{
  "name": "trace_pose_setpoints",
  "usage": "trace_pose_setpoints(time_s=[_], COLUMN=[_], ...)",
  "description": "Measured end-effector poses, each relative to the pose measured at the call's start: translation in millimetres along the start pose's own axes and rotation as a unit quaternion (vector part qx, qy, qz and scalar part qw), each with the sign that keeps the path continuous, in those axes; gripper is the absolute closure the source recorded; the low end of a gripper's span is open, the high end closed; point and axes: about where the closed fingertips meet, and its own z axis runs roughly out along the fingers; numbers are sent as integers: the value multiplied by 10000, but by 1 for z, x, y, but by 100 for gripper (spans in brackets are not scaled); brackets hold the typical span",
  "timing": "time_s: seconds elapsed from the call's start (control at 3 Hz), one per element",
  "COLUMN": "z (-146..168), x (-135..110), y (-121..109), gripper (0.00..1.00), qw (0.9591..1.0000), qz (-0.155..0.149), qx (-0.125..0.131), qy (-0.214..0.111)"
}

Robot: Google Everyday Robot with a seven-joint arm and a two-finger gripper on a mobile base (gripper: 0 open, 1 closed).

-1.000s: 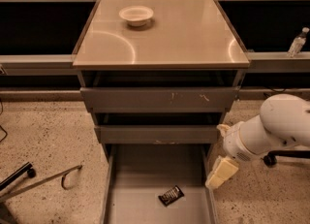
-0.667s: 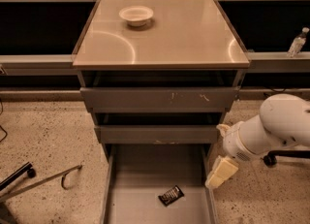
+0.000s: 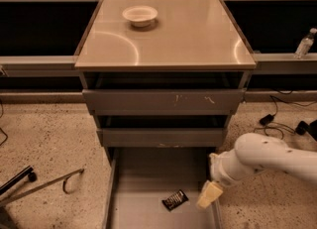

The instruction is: Pick rxbar chocolate from bottom drawer and place on counter

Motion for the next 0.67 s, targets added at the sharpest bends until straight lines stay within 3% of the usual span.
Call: trace_pose_setpoints(time_s=[0.33,0.67], z=[71,125], x=[20,33], y=[0,3], gripper=[0,0], qw=[9992,9952], qz=[359,791], qx=[-167,-488], qy=[40,-300])
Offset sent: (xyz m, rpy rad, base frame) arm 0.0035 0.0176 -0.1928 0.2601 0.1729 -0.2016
